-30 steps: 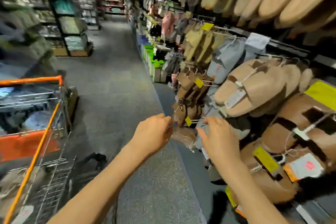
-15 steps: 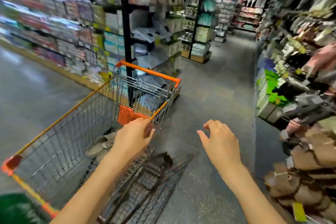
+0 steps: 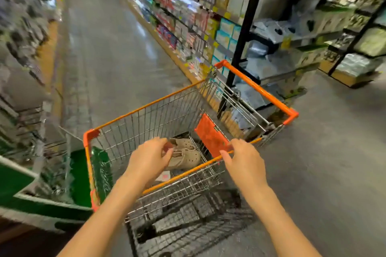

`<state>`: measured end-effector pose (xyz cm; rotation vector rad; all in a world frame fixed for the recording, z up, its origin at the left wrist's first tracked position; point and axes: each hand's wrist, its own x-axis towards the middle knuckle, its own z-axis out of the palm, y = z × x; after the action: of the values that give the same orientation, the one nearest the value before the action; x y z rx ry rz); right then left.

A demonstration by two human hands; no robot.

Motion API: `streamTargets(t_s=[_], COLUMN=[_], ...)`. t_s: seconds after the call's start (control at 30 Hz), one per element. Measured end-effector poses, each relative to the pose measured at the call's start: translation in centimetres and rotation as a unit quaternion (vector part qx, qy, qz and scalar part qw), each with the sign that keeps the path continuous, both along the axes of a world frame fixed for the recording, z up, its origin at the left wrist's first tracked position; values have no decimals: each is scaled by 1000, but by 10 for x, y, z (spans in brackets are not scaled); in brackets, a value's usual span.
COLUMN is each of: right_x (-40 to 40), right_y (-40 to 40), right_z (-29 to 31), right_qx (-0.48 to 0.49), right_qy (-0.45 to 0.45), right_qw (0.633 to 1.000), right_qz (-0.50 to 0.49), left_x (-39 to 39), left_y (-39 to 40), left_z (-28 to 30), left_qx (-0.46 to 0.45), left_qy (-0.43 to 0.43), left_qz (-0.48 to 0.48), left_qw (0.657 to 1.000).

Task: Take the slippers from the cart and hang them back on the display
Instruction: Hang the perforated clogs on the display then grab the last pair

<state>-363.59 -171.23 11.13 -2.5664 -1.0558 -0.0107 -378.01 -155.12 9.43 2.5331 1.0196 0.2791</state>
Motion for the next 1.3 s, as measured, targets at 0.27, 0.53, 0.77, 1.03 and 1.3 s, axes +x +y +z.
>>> streamTargets(t_s=[0.27, 0.53, 0.77, 1.03, 1.3], right_x=[63, 122, 161, 199, 237], right_y=[87, 162, 227, 286, 311], right_z=[-28, -64, -119, -158, -249], right_qx=[-27, -71, -124, -127, -224], right_qy=[39, 76, 128, 142, 189], right_qw=[998, 994, 983, 980, 954], right_qz=[28, 13, 36, 57, 59], left_x=[48, 93, 126, 175, 232], left_y=[73, 134, 168, 206, 215], left_z=[-41, -87, -137, -169, -243], left_qx=[-32, -111, -165, -189, -225], left_qy=[12, 43, 81, 103, 146], left_qz=[57, 92, 116, 152, 157], left_qw=[998, 989, 976, 965, 951])
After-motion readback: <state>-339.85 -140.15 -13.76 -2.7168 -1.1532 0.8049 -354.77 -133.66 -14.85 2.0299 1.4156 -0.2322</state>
